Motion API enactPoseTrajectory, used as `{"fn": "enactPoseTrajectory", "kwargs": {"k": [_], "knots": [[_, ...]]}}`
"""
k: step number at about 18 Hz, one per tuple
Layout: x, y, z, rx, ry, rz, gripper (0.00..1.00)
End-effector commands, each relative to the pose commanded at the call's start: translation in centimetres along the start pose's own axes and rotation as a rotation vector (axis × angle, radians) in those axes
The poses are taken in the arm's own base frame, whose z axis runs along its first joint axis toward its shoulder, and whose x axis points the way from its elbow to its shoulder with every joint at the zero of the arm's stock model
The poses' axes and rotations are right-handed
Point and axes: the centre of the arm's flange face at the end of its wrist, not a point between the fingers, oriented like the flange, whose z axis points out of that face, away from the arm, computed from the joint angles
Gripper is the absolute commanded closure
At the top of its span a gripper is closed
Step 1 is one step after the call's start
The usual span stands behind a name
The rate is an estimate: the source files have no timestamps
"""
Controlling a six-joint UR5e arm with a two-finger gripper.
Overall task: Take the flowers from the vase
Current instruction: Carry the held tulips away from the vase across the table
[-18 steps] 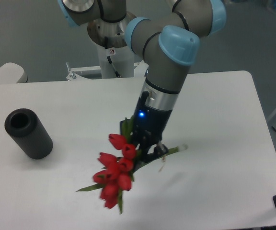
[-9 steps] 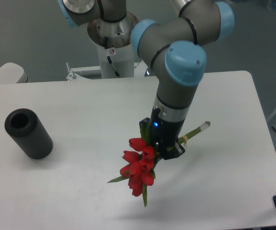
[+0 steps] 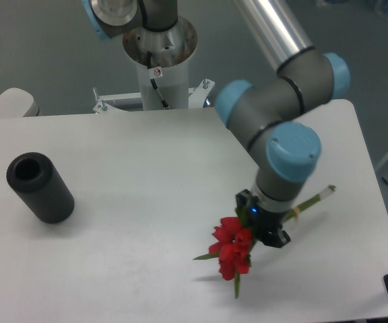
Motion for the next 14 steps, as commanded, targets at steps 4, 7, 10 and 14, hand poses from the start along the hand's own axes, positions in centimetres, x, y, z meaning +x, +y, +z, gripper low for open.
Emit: {"fn": "enactPoseTrajectory", "kwargs": {"k": [4,7,10,14], "knots": [[-0.4,0.2,1.5,-0.017,0.009,0.004,1.0],[-0.6,0.5,2.8,-0.025,0.024,0.026,1.0],[-0.6,0.8,3.0,-0.031,0.024,0.044,1.0],[-0.6,0.8,3.0,-0.031,0.023,0.046,1.0]]}}
